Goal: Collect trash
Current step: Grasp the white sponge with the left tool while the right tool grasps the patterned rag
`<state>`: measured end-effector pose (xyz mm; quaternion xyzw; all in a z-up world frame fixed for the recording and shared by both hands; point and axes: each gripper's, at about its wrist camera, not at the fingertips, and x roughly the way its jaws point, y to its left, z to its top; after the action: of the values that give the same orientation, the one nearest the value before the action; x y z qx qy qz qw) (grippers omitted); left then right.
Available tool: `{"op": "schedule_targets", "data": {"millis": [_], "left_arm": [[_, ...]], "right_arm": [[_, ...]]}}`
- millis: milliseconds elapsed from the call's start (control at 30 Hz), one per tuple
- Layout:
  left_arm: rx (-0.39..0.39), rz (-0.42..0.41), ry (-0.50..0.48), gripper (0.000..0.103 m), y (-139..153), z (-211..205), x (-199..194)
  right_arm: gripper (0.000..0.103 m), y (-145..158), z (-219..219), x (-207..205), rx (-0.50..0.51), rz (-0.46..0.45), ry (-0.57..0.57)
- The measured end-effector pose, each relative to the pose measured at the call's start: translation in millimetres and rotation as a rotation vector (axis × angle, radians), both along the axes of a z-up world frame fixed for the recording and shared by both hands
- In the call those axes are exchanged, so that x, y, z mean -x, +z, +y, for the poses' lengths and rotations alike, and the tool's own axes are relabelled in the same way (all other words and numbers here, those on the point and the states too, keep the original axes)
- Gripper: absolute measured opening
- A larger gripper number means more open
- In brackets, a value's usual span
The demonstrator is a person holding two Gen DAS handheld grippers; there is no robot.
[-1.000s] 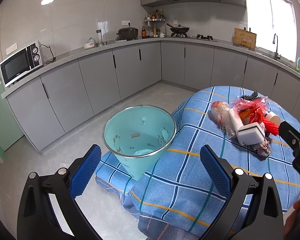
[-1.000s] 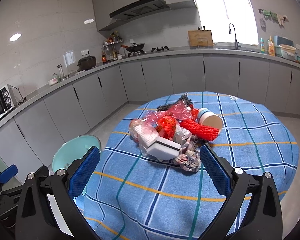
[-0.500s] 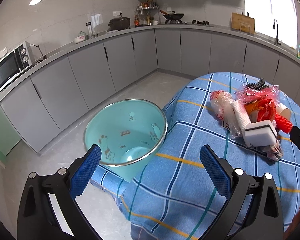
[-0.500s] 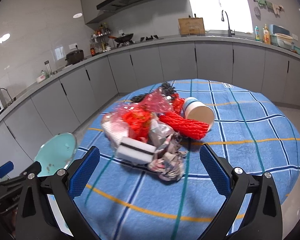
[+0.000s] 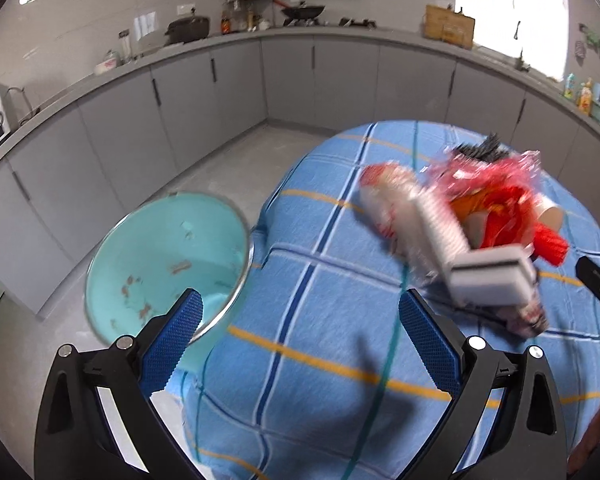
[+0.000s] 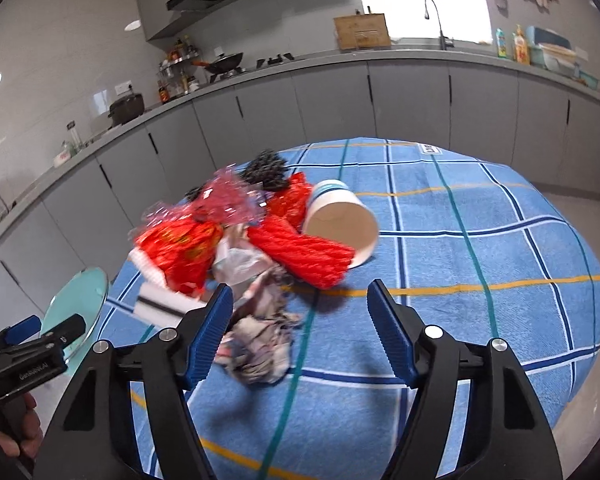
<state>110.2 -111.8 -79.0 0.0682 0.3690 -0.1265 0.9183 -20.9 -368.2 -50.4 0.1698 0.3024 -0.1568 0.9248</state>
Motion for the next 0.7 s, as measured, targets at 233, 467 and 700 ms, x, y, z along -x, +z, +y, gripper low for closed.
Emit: {"op": "schedule_targets", "data": {"millis": [233,467,700], "left_arm": [[0.082,0.009,-0.180,0.096,11.9,-36.1,10.1],[0.128,0.060,-0.272,0.095,9.8,-80.0,11.0],[0.101,0.092,-0.276,0.078,-1.8,-101.8,2.8]], "right_arm": [[0.070,-3.1,-25.0,-0.1,0.021,0.026,-0.067],[0.070,-11.8,-26.1,8.4,0.008,0.062,-0.041],[0.070,-23.6,-22.4,17.5,-0.032,0.098,-0.030]]}}
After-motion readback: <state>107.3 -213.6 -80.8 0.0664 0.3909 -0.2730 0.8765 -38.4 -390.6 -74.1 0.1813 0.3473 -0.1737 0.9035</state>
